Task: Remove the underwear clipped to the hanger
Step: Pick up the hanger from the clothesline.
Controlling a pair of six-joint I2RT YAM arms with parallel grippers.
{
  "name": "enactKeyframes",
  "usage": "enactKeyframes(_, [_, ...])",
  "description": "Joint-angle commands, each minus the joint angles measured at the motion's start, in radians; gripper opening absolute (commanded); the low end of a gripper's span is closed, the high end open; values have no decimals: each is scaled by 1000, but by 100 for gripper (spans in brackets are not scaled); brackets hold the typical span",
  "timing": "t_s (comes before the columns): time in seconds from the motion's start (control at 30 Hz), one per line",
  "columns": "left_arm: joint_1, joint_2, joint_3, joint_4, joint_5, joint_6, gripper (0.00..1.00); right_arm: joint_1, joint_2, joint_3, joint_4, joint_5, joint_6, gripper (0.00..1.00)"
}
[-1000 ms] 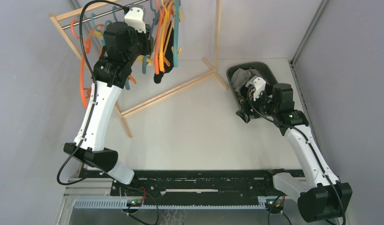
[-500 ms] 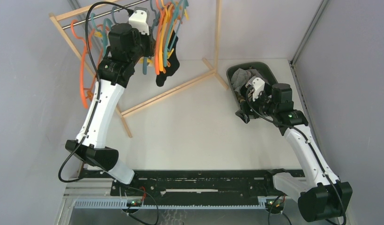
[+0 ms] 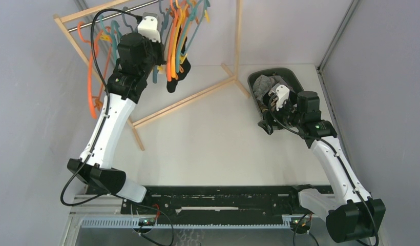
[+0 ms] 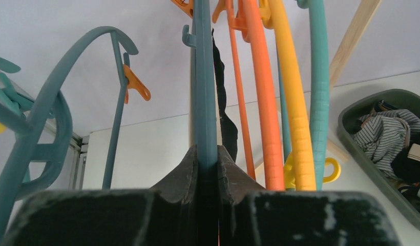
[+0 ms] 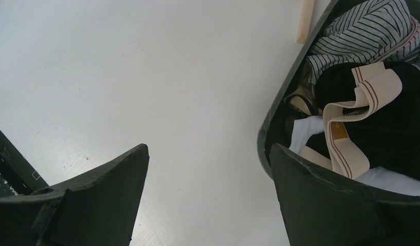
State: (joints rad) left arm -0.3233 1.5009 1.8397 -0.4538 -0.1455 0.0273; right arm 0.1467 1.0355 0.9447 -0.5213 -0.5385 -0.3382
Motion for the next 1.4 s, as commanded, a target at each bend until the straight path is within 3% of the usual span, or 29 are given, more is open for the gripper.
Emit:
enactKeyframes(0.0, [8, -81, -40, 134, -61, 27, 0, 5, 3, 2, 15, 4, -15, 86])
enactKeyframes(0.27, [7, -125, -86, 206, -53, 53, 0, 11, 6, 2, 15, 6, -20, 86])
enactKeyframes(0.9, [9, -235, -458, 681, 17, 206, 0, 16, 15, -1, 11, 14, -32, 86])
enactKeyframes(1.37, [8, -270, -542, 779, 96, 224, 0, 27, 22, -1, 6, 28, -45, 86])
